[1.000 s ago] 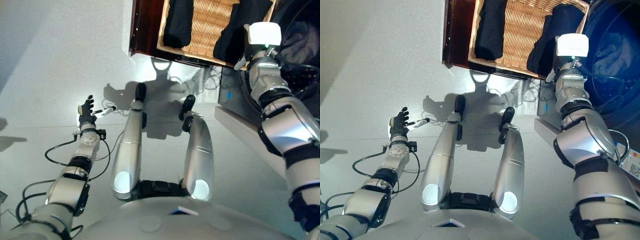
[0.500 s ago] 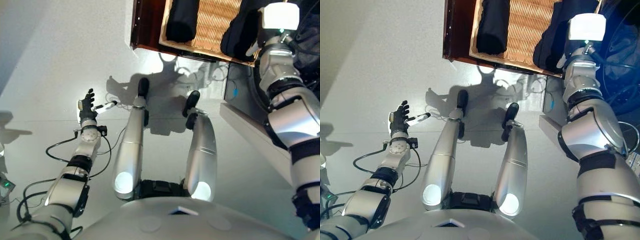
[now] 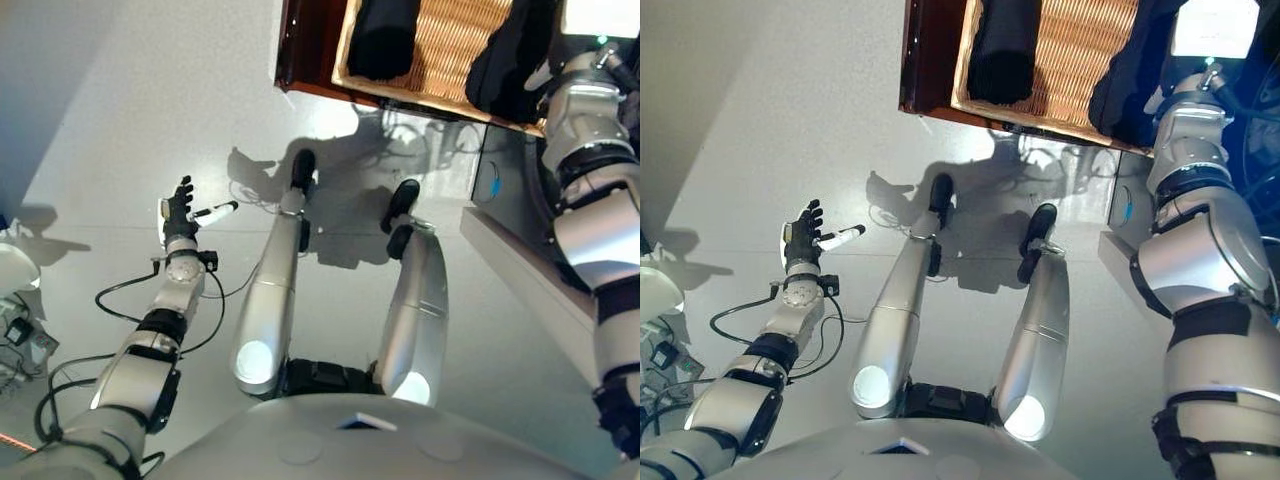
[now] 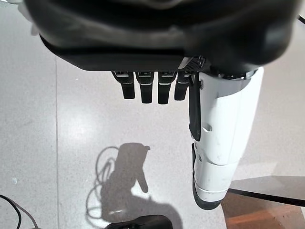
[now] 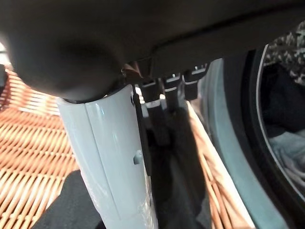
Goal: Pick up the clothes and place them into the washing machine
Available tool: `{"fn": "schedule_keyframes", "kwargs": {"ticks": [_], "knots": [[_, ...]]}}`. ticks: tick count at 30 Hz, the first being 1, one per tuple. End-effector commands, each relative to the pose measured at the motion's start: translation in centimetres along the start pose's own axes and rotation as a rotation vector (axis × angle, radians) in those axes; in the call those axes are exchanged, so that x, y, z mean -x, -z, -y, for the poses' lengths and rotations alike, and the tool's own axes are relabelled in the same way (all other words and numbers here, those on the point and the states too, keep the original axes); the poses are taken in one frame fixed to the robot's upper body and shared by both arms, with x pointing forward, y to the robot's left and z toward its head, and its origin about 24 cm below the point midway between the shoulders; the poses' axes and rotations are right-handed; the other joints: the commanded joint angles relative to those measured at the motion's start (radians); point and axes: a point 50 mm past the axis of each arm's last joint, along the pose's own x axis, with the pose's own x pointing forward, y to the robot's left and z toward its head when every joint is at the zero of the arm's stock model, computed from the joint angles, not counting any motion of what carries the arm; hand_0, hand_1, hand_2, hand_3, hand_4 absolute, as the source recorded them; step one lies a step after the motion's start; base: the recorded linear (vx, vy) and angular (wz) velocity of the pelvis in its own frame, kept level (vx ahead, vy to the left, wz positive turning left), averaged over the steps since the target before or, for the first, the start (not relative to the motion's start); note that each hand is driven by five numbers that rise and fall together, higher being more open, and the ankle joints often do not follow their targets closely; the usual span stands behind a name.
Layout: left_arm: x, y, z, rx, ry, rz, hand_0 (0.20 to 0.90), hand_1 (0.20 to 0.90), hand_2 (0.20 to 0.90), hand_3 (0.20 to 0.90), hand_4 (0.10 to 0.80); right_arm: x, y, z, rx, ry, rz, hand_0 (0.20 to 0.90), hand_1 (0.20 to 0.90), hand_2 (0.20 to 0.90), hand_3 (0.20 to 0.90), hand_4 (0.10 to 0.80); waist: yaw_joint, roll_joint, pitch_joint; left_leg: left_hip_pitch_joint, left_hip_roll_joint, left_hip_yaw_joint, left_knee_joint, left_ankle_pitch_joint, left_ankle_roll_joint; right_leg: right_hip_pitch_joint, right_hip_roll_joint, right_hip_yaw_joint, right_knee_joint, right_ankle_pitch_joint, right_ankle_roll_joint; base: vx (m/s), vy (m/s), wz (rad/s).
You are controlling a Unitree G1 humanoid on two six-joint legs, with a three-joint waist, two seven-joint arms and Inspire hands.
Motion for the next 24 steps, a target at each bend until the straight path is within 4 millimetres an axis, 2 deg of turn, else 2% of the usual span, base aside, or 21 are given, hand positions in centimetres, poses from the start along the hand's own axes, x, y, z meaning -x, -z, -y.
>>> {"fn": "schedule_keyframes", "kwargs": {"ticks": [1,7,8,9,10,13,18,24], "knots": [[0.4,0.4,-0.9,0.02,-0.065,0.025,0.9,0.9,0.9,0.9,0.8,-0.3,6.7,1.5,0.172,0.039,-0.187,0.9,0.9,0.9,0.9,0.8,0.001,0.037,-0.059,-0.042,-0.041,0.047,0.095,-0.095,-0.004,0.012,0.049,-0.003,-0.082,0.039,0.036,-0.018,-0.006,0.08],[0.6,0.4,-1.0,0.024,-0.068,0.039,0.9,0.9,0.9,0.9,0.8,0.0,7.1,0.9,0.182,0.022,-0.194,0.9,0.9,0.9,0.9,0.8,0.012,0.053,-0.062,-0.073,-0.045,0.049,0.111,-0.093,-0.002,-0.019,0.042,0.003,-0.055,0.035,0.034,-0.018,-0.006,0.06],[0.6,0.4,-1.0,0.026,-0.069,0.04,0.9,0.9,0.9,0.9,0.8,0.1,7.1,0.7,0.185,0.015,-0.196,0.535,0.535,0.535,0.535,0.539,0.013,0.056,-0.063,-0.076,-0.047,0.05,0.113,-0.093,-0.002,-0.022,0.041,0.003,-0.051,0.034,0.034,-0.021,0.006,0.06],[0.6,0.3,-1.0,0.032,-0.071,0.043,0.9,0.9,0.9,0.9,0.8,0.2,7.2,0.5,0.186,0.014,-0.198,0.387,0.387,0.387,0.387,0.433,0.014,0.058,-0.063,-0.078,-0.047,0.051,0.114,-0.093,-0.001,-0.023,0.041,0.004,-0.049,0.034,0.034,-0.009,-0.003,0.04],[0.6,0.3,-1.0,0.033,-0.073,0.045,0.9,0.9,0.9,0.9,0.8,0.4,7.2,0.1,0.184,0.012,-0.192,0.2,0.2,0.2,0.2,0.3,0.013,0.057,-0.064,-0.079,-0.047,0.051,0.115,-0.092,-0.001,-0.026,0.041,0.006,-0.046,0.034,0.034,0.0,0.0,0.0],[0.7,0.4,-1.2,0.027,-0.086,0.047,0.9,0.9,0.9,0.9,0.8,0.7,6.6,-0.7,0.168,0.012,-0.172,0.2,0.2,0.2,0.2,0.3,0.01,0.054,-0.064,-0.085,-0.047,0.052,0.124,-0.094,0.001,-0.029,0.045,0.006,-0.043,0.034,0.033,0.0,0.0,0.0],[0.6,0.5,-1.5,0.021,-0.097,0.043,0.9,0.9,0.9,0.9,0.8,0.4,5.1,-0.3,0.141,0.038,-0.136,0.2,0.2,0.2,0.2,0.3,0.008,0.048,-0.072,-0.082,-0.047,0.051,0.125,-0.098,0.004,-0.025,0.045,0.005,-0.045,0.033,0.033,0.0,0.0,0.0],[0.3,0.6,-1.6,0.004,-0.106,0.027,0.9,0.9,0.9,0.9,0.8,0.7,3.4,-1.0,0.099,0.026,-0.11,0.2,0.2,0.2,0.2,0.3,0.012,0.034,-0.084,-0.051,-0.05,0.047,0.1,-0.096,0.007,0.009,0.048,0.0,-0.07,0.036,0.034,0.0,0.0,0.0]]}}
